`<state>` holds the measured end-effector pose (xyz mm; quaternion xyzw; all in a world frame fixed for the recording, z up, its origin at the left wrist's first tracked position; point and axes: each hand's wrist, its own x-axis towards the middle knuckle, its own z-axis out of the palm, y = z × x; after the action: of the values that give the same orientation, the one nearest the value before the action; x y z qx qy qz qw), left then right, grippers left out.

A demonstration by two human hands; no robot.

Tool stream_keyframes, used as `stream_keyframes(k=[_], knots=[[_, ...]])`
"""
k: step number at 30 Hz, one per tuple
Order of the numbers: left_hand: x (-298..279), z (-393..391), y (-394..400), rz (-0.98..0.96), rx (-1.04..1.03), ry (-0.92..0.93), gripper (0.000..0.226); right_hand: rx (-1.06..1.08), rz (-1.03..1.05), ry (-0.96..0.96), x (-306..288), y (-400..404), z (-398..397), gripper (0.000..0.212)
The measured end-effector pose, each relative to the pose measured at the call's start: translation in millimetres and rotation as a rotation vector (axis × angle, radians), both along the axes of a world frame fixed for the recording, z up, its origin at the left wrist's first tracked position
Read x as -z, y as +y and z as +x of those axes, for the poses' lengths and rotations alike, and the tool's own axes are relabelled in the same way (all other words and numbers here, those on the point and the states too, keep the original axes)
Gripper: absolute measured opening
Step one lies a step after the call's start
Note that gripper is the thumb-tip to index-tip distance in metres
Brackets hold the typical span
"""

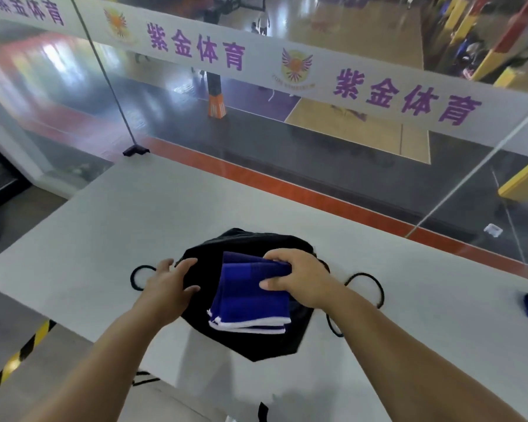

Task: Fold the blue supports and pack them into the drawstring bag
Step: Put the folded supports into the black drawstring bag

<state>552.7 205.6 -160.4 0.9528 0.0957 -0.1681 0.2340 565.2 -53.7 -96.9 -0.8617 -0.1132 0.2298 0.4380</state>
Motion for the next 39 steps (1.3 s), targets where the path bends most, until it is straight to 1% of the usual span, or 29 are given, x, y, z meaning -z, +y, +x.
stream_keyframes(k=[1,3,5,7,9,11,12,14,16,17,18,21,25,29,31,34,39], knots=[[2,3,4,-0.018,0.023,0.029,0.059,0.007,-0.02,0.04,10,5,6,0.019],[6,9,8,-0.055,0.052,0.063,0.061,0.05,-0.089,0.06,28,13,15,0.019],[8,14,8,-0.076,0.066,0.072,0.062,0.114,-0.208,0.002,43,19,22,0.027],[8,17,7,-0.082,0.068,0.072,0.064,0.125,-0.376,-0.094,55,26,27,0.039],[7,18,6,-0.089,0.074,0.066,0.064,0.09,-0.544,-0.213,60,33,26,0.048],[4,19,7,-0.101,0.083,0.058,0.065,0.048,-0.712,-0.428,66,39,24,0.054],[3,19,7,-0.11,0.083,0.052,0.065,0.016,-0.764,-0.515,67,40,23,0.057],[2,19,9,-0.132,0.073,0.037,0.066,-0.047,-0.768,-0.588,74,39,22,0.054],[1,20,9,-0.154,0.055,0.006,0.067,-0.158,-0.691,-0.565,81,36,19,0.037],[1,20,8,-0.162,0.049,-0.012,0.069,-0.199,-0.664,-0.51,83,34,18,0.028],[0,19,7,-0.164,0.047,-0.025,0.069,-0.225,-0.661,-0.466,86,32,17,0.023],[-1,18,4,-0.135,0.057,-0.059,0.068,-0.254,-0.719,-0.341,86,27,16,0.034],[-4,18,0,-0.081,0.098,-0.101,0.061,-0.283,-0.772,-0.262,78,32,19,0.041],[-12,12,-5,-0.021,0.096,-0.143,0.048,-0.388,-0.861,-0.184,53,35,26,0.038],[-17,6,-9,0.004,0.076,-0.156,0.046,-0.425,-0.854,-0.155,36,31,27,0.043],[-27,-6,-21,0.058,0.073,-0.159,0.046,-0.419,-0.788,-0.126,12,16,17,0.048],[-39,-36,-63,0.124,0.188,-0.135,0.04,-0.342,-0.743,-0.144,-10,-34,-22,0.047]])
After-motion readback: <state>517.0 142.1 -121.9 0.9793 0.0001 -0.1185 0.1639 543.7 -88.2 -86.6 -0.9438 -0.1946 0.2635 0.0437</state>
